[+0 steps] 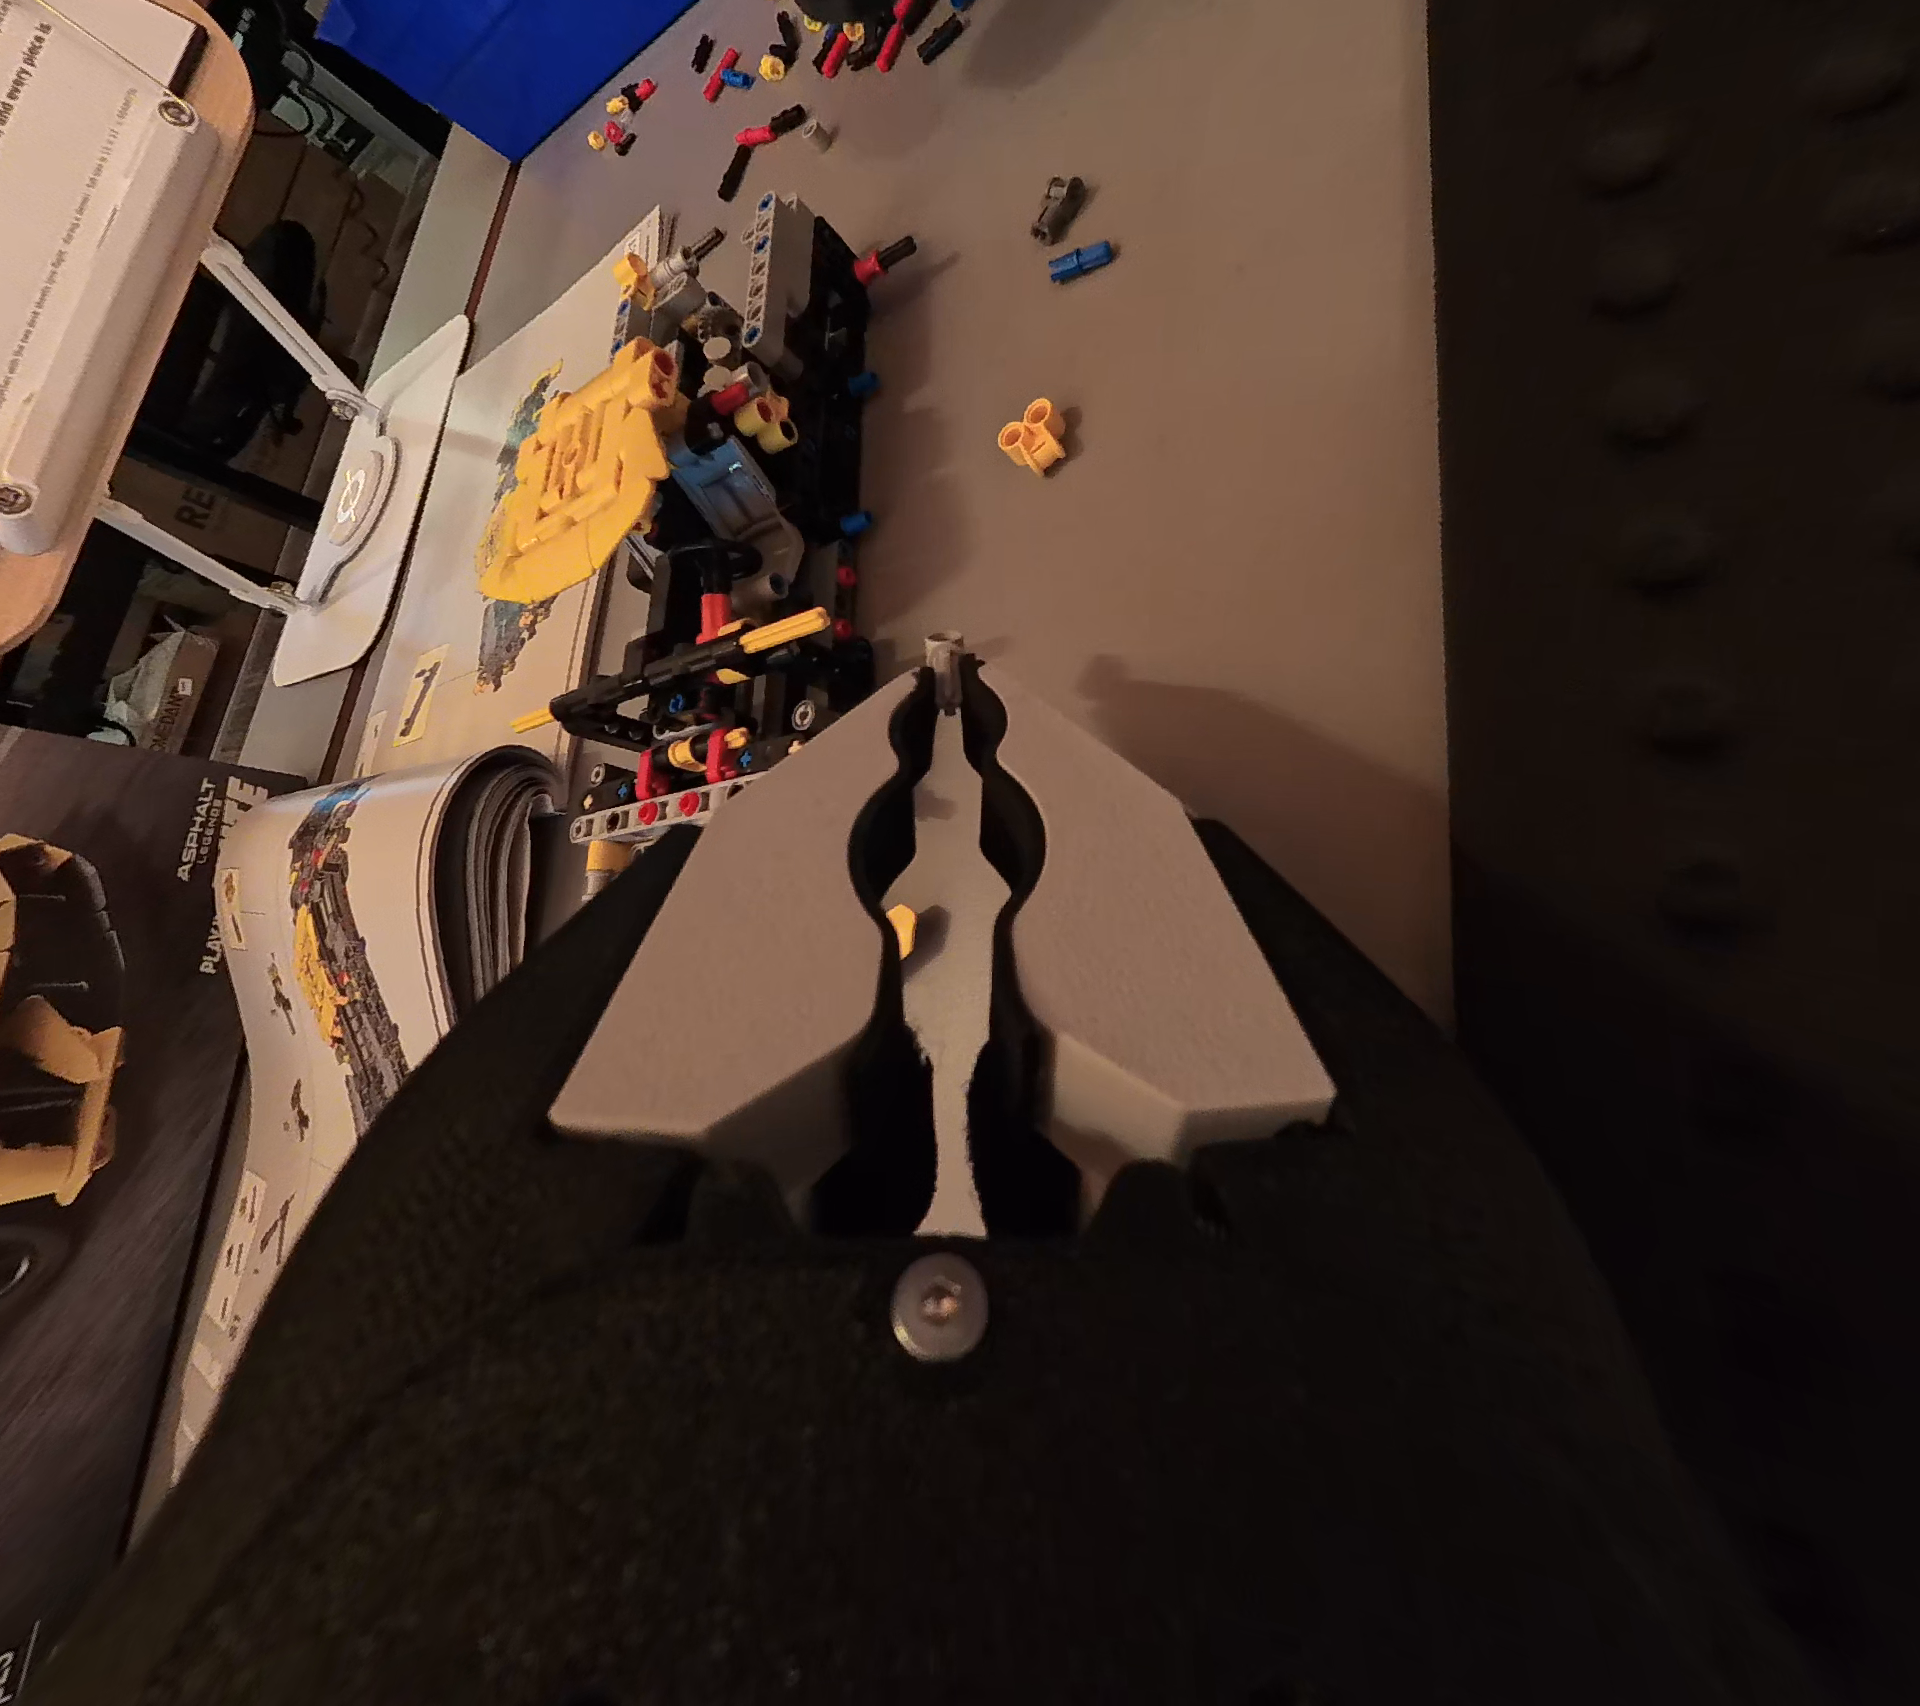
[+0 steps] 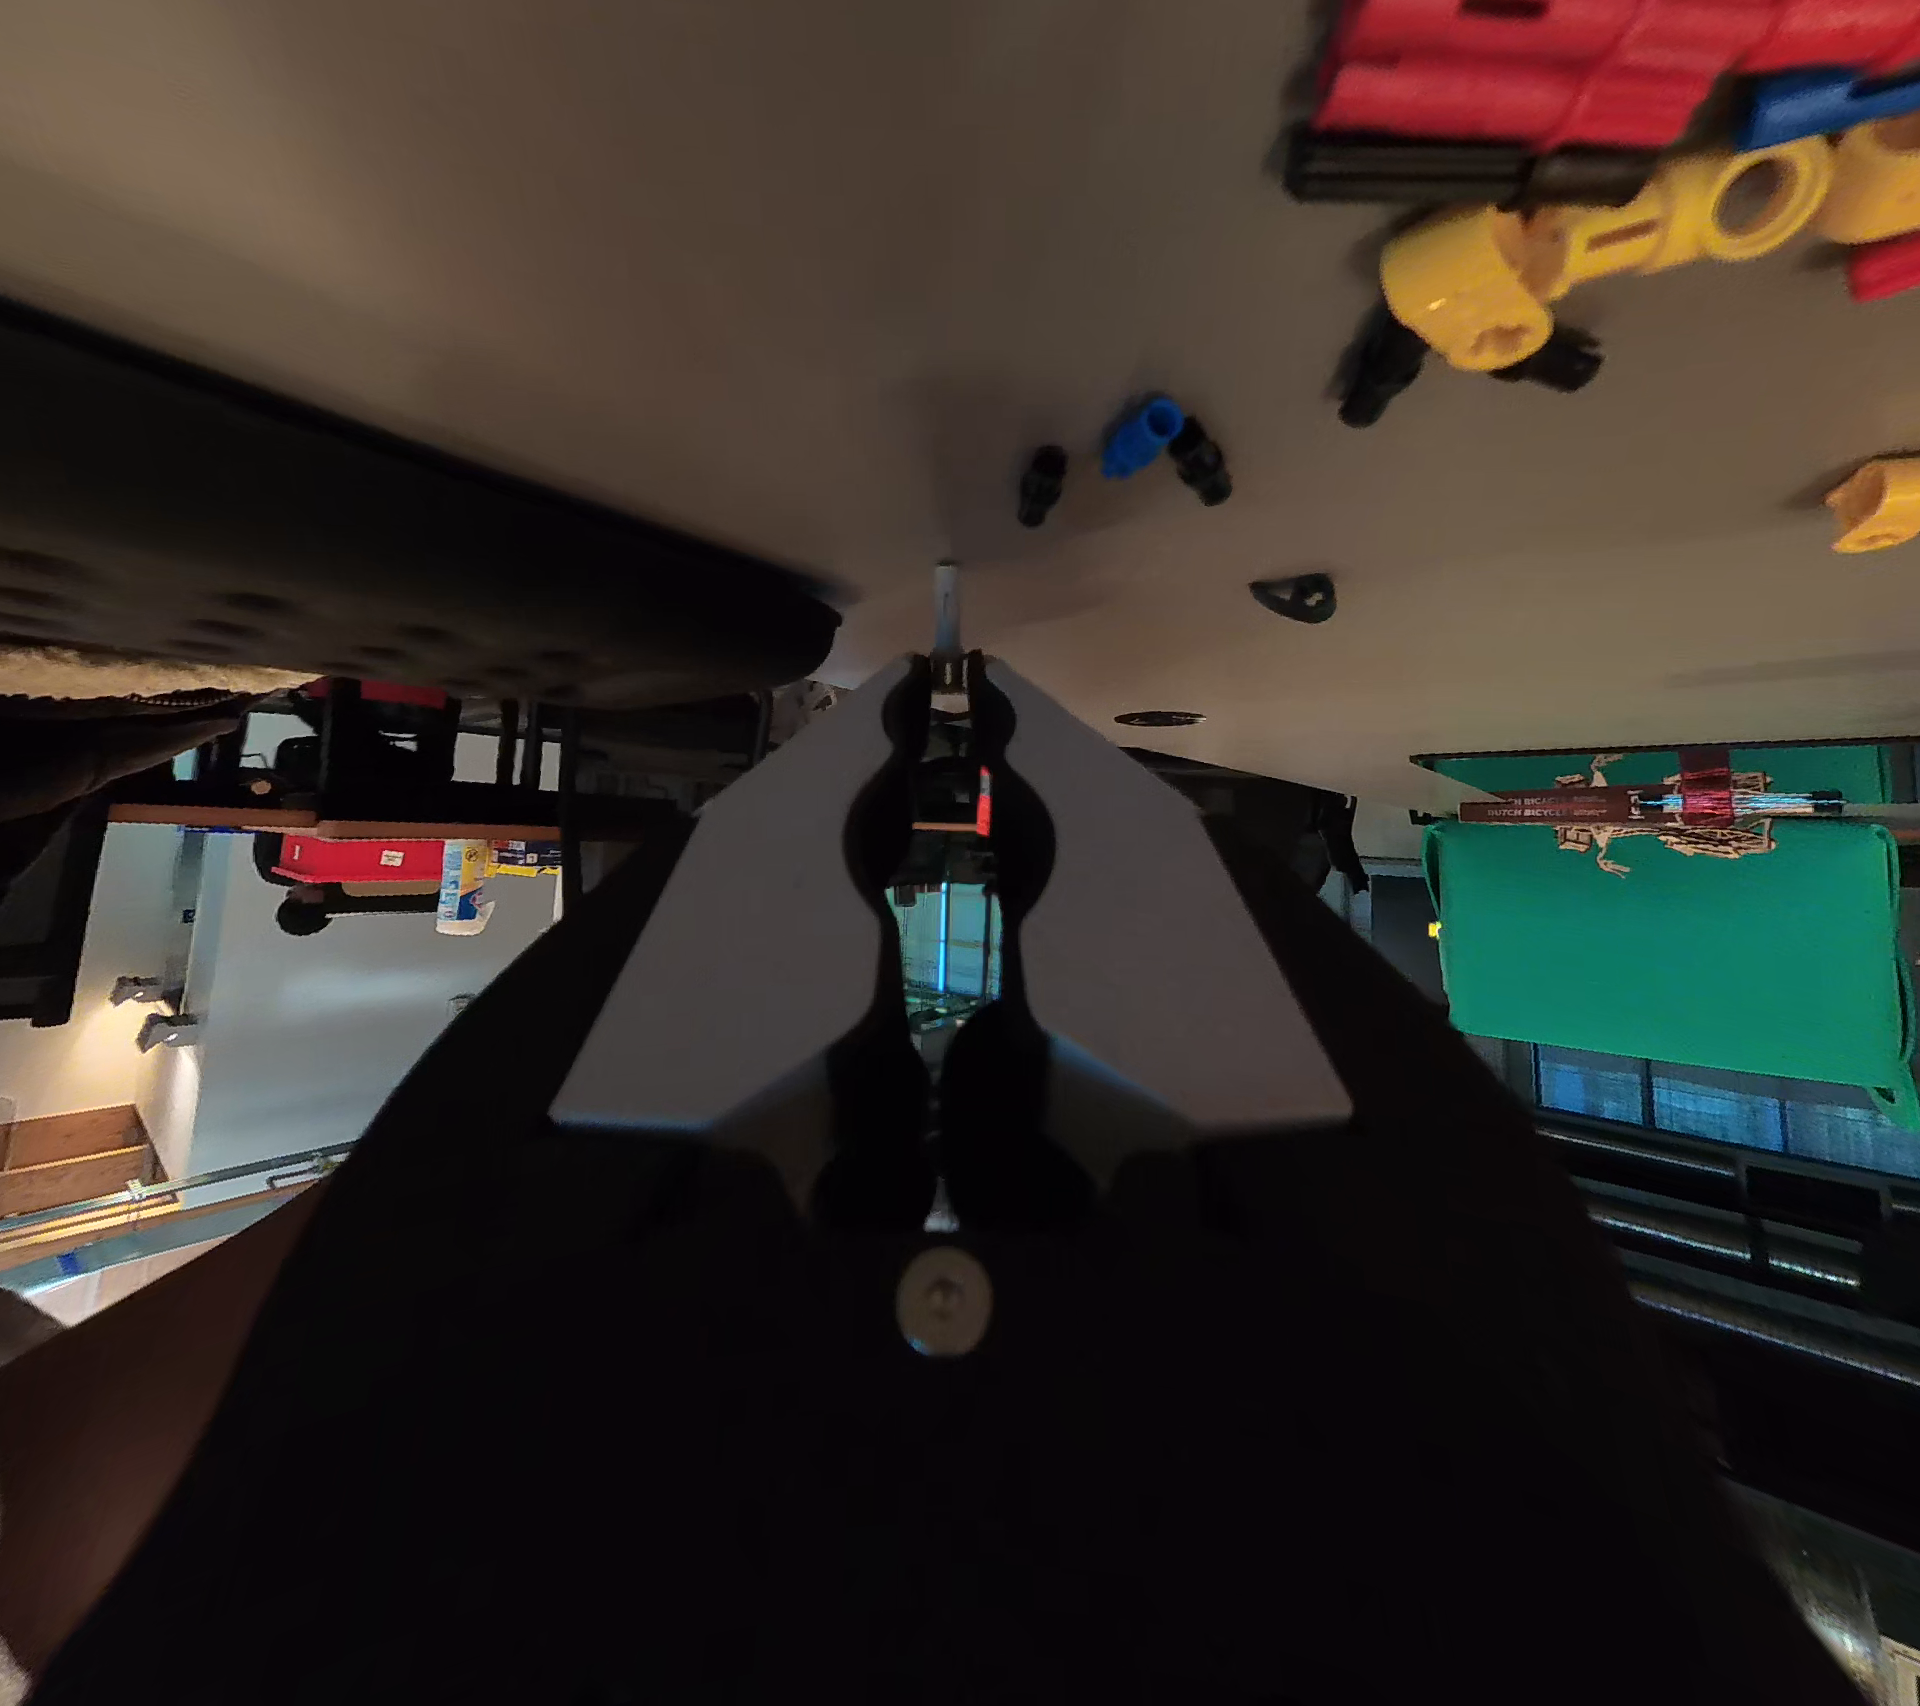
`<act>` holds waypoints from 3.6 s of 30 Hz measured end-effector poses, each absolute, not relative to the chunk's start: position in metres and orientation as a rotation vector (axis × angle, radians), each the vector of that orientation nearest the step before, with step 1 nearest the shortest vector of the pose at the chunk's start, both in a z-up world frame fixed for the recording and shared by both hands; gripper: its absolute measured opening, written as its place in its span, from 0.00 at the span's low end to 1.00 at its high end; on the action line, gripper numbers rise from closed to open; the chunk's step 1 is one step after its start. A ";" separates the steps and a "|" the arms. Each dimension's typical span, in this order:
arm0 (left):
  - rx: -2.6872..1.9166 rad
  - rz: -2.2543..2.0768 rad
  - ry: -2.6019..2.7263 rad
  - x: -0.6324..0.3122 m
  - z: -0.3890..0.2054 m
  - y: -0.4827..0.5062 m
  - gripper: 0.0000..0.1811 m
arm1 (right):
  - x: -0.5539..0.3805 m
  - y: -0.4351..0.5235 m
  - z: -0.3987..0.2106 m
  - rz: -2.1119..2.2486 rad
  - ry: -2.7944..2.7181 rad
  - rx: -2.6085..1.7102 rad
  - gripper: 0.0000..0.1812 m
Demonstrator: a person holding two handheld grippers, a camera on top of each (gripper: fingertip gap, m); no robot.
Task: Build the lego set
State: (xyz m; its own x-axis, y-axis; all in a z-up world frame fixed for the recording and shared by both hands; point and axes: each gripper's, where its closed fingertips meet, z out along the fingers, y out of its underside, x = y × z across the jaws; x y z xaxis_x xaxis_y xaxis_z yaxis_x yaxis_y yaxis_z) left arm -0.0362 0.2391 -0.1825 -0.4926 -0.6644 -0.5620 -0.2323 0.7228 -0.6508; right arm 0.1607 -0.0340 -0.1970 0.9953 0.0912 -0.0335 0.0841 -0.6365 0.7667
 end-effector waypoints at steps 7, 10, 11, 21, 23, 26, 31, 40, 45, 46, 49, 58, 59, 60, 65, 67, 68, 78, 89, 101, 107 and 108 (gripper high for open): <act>-0.672 -0.636 2.066 -0.037 -0.182 0.238 0.02 | 0.161 -0.033 -0.197 0.008 0.106 2.247 0.03; -0.674 -0.636 2.066 -0.037 -0.182 0.238 0.02 | 0.161 -0.033 -0.196 0.010 0.121 2.244 0.03; -0.673 -0.635 2.064 -0.037 -0.182 0.239 0.02 | 0.160 -0.033 -0.196 0.004 0.116 2.240 0.03; -0.671 -0.637 2.066 -0.037 -0.182 0.238 0.02 | 0.161 -0.011 -0.199 0.030 0.178 2.297 0.02; -0.672 -0.639 2.063 -0.037 -0.181 0.239 0.02 | 0.161 -0.016 -0.198 0.031 0.179 2.285 0.03; -0.669 -0.643 2.065 -0.037 -0.181 0.238 0.02 | 0.160 -0.021 -0.200 0.018 0.167 2.288 0.02; -0.663 -0.638 2.066 -0.037 -0.181 0.237 0.02 | 0.161 -0.026 -0.200 0.018 0.155 2.301 0.02; -0.661 -0.635 2.067 -0.037 -0.182 0.237 0.02 | 0.174 -0.022 -0.195 0.084 0.262 2.503 0.02; -0.658 -0.634 2.070 -0.037 -0.182 0.236 0.02 | 0.177 -0.028 -0.193 0.064 0.235 2.566 0.02; -0.659 -0.635 2.071 -0.037 -0.183 0.236 0.02 | 0.177 -0.028 -0.193 0.062 0.237 2.566 0.02; -0.660 -0.633 2.073 -0.037 -0.183 0.236 0.02 | 0.176 -0.029 -0.195 0.041 0.240 2.562 0.02; -0.663 -0.632 2.076 -0.036 -0.184 0.236 0.02 | 0.175 -0.027 -0.200 0.009 0.239 2.565 0.02; -0.663 -0.632 2.077 -0.036 -0.184 0.236 0.02 | 0.175 -0.027 -0.199 0.010 0.242 2.565 0.02; -0.663 -0.632 2.077 -0.036 -0.184 0.236 0.02 | 0.174 -0.028 -0.199 0.007 0.242 2.565 0.02; -0.664 -0.632 2.079 -0.036 -0.185 0.235 0.02 | 0.174 -0.029 -0.199 0.005 0.240 2.565 0.02; -0.664 -0.632 2.080 -0.036 -0.185 0.235 0.02 | 0.175 -0.029 -0.200 0.010 0.239 2.567 0.02; -0.663 -0.632 2.080 -0.036 -0.185 0.235 0.02 | 0.175 -0.029 -0.199 0.007 0.238 2.568 0.02; -0.663 -0.632 2.085 -0.036 -0.186 0.234 0.02 | 0.174 -0.027 -0.200 -0.002 0.213 2.588 0.07; -0.660 -0.627 2.085 -0.037 -0.186 0.234 0.02 | 0.195 -0.020 -0.184 0.091 0.175 2.785 0.08; -0.639 -0.617 2.087 -0.037 -0.186 0.234 0.02 | 0.195 -0.065 -0.191 -0.430 0.027 3.718 0.12; -0.629 -0.621 2.094 -0.037 -0.188 0.231 0.02 | 0.190 -0.072 -0.205 -0.256 0.249 3.862 0.12; -0.630 -0.627 2.093 -0.037 -0.187 0.230 0.02 | 0.191 -0.073 -0.210 -0.244 0.274 3.843 0.13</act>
State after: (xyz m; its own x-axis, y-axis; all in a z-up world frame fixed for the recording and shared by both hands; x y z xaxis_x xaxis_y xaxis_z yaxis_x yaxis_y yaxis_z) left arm -0.0370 0.2299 -0.1873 -0.5200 -0.6302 -0.5766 -0.2092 0.7484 -0.6294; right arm 0.1909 -0.0726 -0.2099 0.9842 0.1654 -0.0636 0.0822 -0.7440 -0.6631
